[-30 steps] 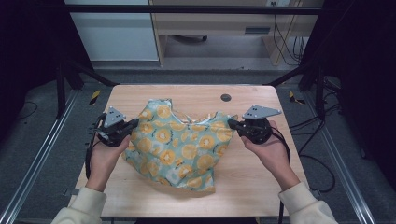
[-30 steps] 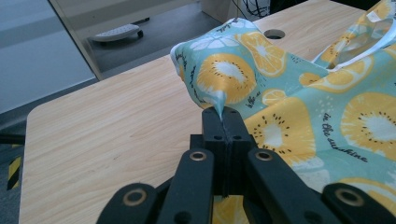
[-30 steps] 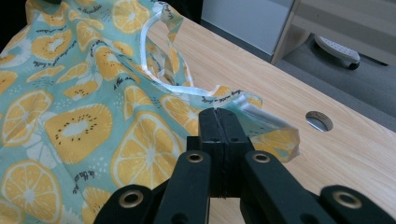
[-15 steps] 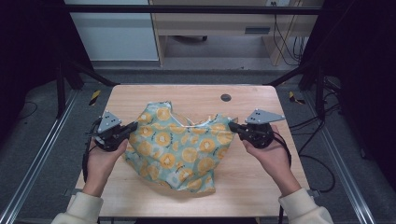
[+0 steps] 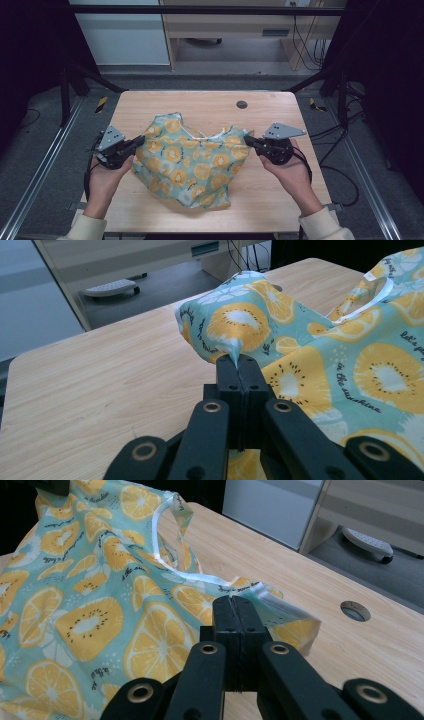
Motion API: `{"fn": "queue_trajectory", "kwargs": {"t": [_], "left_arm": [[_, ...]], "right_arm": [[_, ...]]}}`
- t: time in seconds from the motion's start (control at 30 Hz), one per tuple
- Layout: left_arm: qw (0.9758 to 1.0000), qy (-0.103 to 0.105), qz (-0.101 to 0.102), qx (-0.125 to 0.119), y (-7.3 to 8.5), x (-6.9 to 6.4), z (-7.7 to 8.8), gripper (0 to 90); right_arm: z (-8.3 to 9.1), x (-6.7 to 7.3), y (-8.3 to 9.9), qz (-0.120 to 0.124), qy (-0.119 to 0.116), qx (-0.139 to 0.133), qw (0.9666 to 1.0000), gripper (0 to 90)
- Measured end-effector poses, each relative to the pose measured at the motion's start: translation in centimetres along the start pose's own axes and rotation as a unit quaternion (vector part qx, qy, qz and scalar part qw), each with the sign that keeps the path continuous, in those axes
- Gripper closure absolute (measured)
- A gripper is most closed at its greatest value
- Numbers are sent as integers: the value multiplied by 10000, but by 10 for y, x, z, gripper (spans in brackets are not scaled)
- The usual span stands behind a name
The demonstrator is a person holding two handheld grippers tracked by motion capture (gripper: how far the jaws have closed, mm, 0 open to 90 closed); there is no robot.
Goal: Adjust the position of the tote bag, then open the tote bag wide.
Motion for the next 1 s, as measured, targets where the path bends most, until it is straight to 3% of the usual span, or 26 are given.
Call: {"fn": "queue_trajectory", "kwargs": {"t": [0.53, 1.0], "left_arm": [[9999, 15, -55, -126, 7, -7, 14, 900], [9999, 135, -70, -72, 27, -17, 26, 900]], "right_arm": [[10, 12, 5, 53, -91, -85, 9999, 900], [7, 16, 13, 54, -132, -33, 9999, 900]]}}
Point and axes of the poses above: each handheld gripper's, and its own axes: z roughly backward along the jaws, y roughly out of its underside, x roughly to its left, the point moved 6 cm from there along -z, roughly forward along the jaws, and after that the axes turned 1 degree about -z, right-handed, at the moved point
